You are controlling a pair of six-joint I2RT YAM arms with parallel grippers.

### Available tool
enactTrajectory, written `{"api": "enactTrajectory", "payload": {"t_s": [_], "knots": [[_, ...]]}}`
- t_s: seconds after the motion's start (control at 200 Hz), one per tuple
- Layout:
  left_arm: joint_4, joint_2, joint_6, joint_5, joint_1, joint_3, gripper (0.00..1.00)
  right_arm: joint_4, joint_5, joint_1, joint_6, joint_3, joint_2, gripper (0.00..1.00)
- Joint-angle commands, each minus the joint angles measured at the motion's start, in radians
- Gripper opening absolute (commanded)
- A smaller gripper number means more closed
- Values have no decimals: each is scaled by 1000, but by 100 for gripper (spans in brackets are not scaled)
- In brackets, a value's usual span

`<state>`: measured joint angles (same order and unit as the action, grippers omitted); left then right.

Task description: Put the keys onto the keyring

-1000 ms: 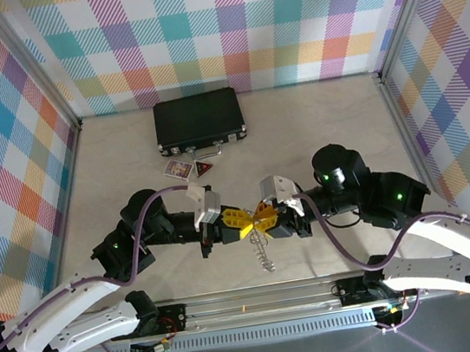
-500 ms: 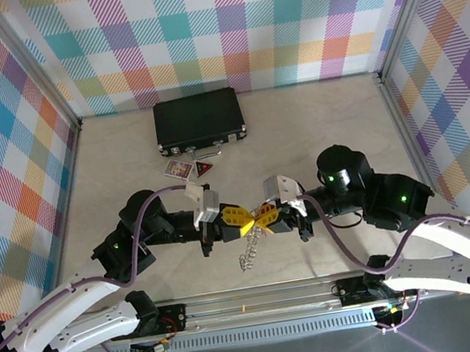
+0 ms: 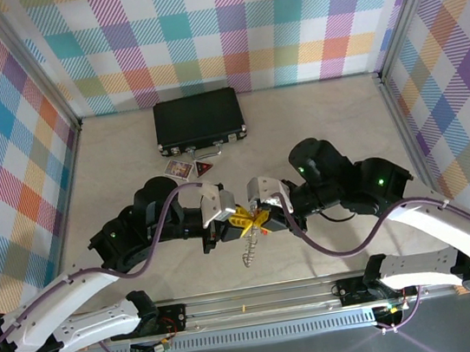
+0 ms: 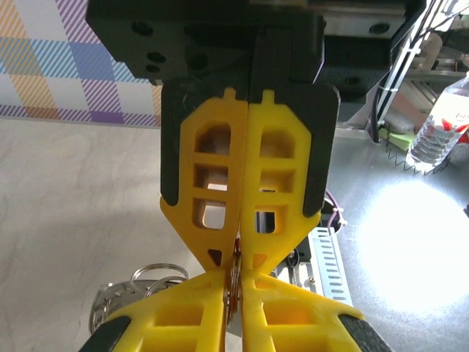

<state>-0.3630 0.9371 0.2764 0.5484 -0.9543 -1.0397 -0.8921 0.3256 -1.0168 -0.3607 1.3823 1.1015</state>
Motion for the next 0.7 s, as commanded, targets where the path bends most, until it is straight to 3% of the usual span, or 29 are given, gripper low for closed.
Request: {"api": "enactTrajectory", "payload": {"t_s": [0.0, 0.09, 0.165, 0.365, 0.52, 0.695], "knots": [[-39, 4, 32, 8, -6, -22, 14, -8, 46, -4, -22, 57, 5, 0], [-26, 4, 32, 14, -5, -17, 12, -8, 52, -4, -19, 57, 10, 0], [-5, -3, 19, 22, -6, -9, 0, -1, 53, -5, -14, 49, 9, 0], [141, -56, -56, 31, -6, 47, 0, 45, 44, -5, 15, 14, -8, 0], [319, -96, -151, 66, -6, 113, 0, 123, 30, -3, 46, -43, -60, 15], [533, -103, -240, 98, -6, 190, 0, 189, 44, -5, 81, -85, -113, 18]]}}
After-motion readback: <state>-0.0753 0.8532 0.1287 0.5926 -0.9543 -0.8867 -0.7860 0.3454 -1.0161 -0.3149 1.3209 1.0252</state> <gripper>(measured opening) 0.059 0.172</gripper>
